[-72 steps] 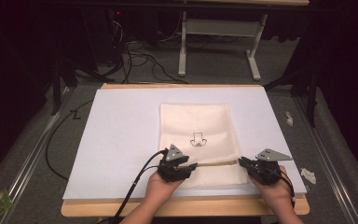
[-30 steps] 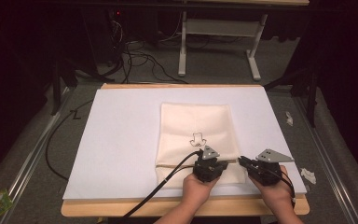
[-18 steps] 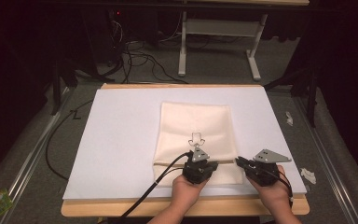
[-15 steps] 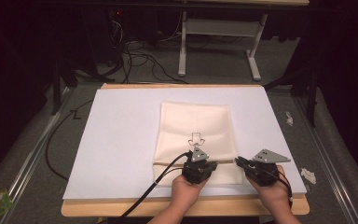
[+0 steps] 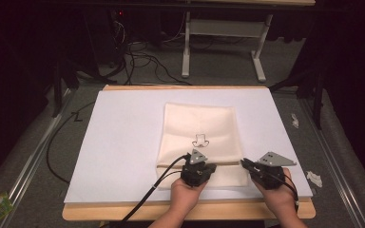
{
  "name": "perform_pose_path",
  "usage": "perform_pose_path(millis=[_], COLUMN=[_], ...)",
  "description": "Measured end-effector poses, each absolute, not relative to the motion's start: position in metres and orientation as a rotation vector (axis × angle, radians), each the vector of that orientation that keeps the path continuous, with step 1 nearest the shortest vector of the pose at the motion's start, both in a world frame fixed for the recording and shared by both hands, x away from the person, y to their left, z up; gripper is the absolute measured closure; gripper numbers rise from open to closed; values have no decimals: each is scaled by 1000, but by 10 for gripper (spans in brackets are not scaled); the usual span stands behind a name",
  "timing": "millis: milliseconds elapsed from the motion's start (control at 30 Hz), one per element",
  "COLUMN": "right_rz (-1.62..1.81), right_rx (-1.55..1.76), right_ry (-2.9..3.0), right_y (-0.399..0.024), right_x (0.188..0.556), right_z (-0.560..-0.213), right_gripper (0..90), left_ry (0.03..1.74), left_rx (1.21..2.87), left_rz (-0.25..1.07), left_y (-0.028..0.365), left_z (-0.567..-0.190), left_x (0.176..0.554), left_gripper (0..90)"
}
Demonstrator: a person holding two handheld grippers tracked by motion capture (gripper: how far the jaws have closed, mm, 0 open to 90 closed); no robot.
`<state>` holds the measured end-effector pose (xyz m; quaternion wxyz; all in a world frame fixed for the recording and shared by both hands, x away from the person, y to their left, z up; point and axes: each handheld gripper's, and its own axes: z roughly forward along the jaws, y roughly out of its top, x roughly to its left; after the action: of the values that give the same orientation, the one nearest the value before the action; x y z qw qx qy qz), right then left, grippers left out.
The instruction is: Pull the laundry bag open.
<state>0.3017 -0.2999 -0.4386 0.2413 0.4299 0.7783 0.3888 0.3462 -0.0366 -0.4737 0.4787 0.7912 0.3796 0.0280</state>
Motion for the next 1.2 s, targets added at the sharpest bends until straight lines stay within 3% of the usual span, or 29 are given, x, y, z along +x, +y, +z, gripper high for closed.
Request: perform_pose_path(millis=[400,533,700,733,800,933,967,1000,1033,1067,1100,1133,1200], right_rz=[1109,1068,1083,1114,1139,1179,1144,1144,1122,1122,1109,1101,1107], right_rx=[1412,1369,1351,1342,1337,1366,1396,1396,1398,1398,1426,1502,1518], right_ry=[2010,2033,2063,2077,2072,1987,1926,1926,1887,1887,1863,1808,1790], right_y=[-359,-347,-343,-344,-346,-359,-371,-371,-384,-384,-390,-400,-403], right_x=[312,311,308,306,305,305,304,304,303,303,302,302,303], right_z=[-449,-449,-450,-452,-451,-442,-440,-440,-440,-440,-440,-438,-437], right_gripper=[861,861,812,735,692,399,310,310,228,228,172,106,87], left_ry=[1043,967,946,939,927,934,935,921,924,929,937,959,1033], left_rx=[1996,2073,2115,2089,2029,2006,2005,2024,2044,2071,2089,2095,2048], left_rz=[193,245,169,163,162,280,311,367,459,559,635,662,622], left_y=[78,86,95,98,105,129,139,150,161,172,182,191,203], left_z=[-462,-460,-470,-470,-466,-452,-448,-445,-445,-447,-451,-455,-455], left_x=[353,345,345,345,346,348,347,345,342,339,337,337,343], left_gripper=[873,872,844,746,706,473,358,358,256,256,225,158,130])
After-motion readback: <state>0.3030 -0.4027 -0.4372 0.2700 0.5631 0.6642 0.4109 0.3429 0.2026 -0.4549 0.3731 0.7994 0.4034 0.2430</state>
